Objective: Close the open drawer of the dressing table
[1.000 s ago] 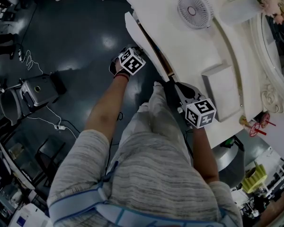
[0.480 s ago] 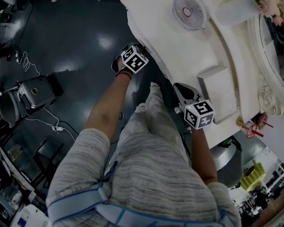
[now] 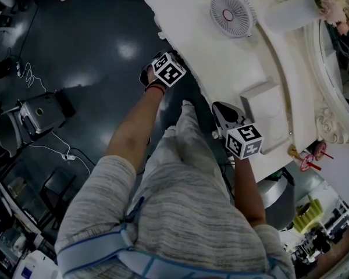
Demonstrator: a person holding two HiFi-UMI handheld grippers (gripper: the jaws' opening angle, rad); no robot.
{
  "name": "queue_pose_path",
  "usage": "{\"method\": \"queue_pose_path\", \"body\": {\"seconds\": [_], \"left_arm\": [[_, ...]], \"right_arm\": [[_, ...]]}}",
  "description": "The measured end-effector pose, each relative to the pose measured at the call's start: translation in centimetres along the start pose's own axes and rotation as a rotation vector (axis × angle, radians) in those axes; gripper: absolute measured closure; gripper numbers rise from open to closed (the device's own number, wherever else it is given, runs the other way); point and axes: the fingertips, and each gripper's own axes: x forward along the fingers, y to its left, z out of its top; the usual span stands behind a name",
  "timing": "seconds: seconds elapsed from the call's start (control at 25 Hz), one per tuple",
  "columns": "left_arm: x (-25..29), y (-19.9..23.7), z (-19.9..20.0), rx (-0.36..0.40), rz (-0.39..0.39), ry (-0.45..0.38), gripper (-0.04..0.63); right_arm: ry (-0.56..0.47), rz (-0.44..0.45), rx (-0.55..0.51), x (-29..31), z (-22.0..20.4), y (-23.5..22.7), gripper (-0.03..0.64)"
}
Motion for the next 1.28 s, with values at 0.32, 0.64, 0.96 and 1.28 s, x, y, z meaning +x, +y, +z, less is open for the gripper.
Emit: {"method": "queue_pose_path", "body": {"seconds": [0.32,0.64,0.96,1.28], "left_arm": [[-0.1,0.0,0.1,0.015,0.003,-0.009,0.471],[-0.7,0.0,0.0,0.03,0.008,-0.032,0.371],[-3.5,-0.4,0.0,0.015,0.014,-0.093,0.373],[-6.7,-2.2,0.3,0.0,0.011,-0.155,0.409]], "right_arm": [[0.006,0.008,-0.01,0.3,0.2,0.3,0.6],[-0.003,0.011,-0.024,0.2,0.7,0.4,0.6],[-0.014,0.023,-0.039,0.3,0.7,1.8,0.6],[-0.037,0.031,-0.058,-0.5,0.4,3.6,0.6]]}}
